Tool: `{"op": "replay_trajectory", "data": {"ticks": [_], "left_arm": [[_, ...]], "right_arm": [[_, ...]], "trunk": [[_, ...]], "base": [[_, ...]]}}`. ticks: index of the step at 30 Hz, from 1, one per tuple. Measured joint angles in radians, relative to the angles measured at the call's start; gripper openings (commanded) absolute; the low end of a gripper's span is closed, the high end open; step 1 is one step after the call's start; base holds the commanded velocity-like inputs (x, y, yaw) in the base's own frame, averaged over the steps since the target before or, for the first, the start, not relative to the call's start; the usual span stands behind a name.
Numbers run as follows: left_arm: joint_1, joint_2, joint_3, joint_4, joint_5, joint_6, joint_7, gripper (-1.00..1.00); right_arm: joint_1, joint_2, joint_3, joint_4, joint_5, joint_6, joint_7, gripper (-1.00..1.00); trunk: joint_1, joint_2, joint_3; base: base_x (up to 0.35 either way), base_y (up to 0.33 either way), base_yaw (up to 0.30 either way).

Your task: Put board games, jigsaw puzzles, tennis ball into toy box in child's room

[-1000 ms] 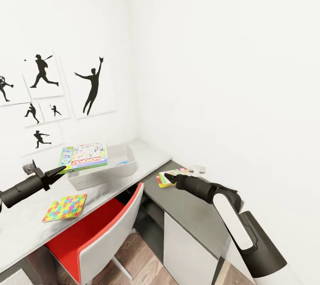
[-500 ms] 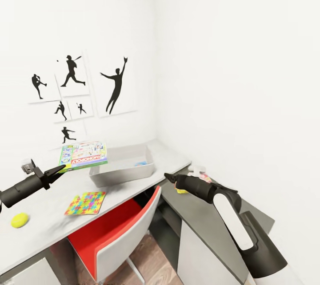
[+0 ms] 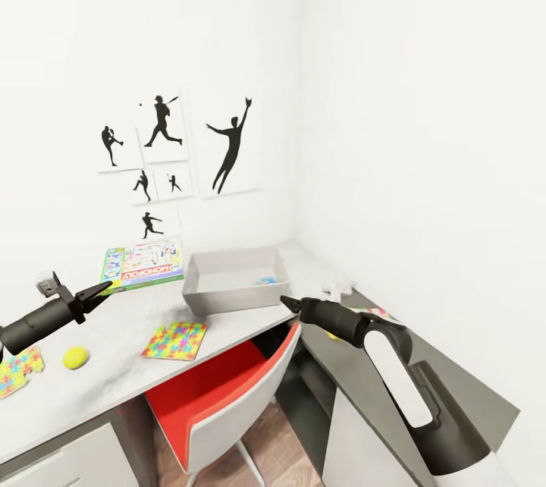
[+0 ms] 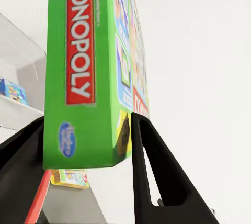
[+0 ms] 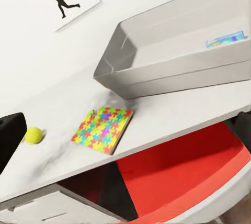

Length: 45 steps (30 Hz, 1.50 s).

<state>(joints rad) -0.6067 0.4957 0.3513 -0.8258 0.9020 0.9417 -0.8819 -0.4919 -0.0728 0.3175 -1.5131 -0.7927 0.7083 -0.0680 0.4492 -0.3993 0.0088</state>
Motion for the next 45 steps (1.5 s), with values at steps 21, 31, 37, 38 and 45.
{"op": "replay_trajectory", "data": {"ticks": [21,31,37,38,45], "left_arm": [[0.001,0.000,0.000,-0.001,0.006,0.003,-0.002,-1.00],[0.001,0.000,0.001,-0.001,0.006,0.003,-0.005,-1.00],[0.001,0.001,0.002,-0.001,0.006,0.002,-0.005,-1.00],[0.001,0.001,0.001,-0.001,0.006,0.002,-0.005,-1.00],[0.002,0.001,0.002,-0.002,0.005,0.002,-0.005,-1.00]], "right_arm": [[0.000,-0.007,-0.001,0.000,0.000,0.000,0.001,1.00],[0.000,-0.006,-0.001,0.000,0.000,0.000,0.001,1.00],[0.000,-0.008,-0.001,0.000,0.000,0.001,0.001,1.00],[0.000,-0.008,-0.001,0.000,-0.001,0.001,0.001,1.00],[0.000,-0.008,-0.001,0.000,-0.002,0.001,0.001,1.00]], "trunk": [[0.000,0.000,0.000],[0.000,0.000,0.000],[0.000,0.000,-0.005],[0.000,0.000,-0.006],[0.000,0.000,-0.010]], "base": [[0.048,0.014,0.003],[0.004,0.003,-0.009],[0.000,0.000,-0.123],[0.000,0.000,-0.108],[0.119,0.054,-0.031]]}}
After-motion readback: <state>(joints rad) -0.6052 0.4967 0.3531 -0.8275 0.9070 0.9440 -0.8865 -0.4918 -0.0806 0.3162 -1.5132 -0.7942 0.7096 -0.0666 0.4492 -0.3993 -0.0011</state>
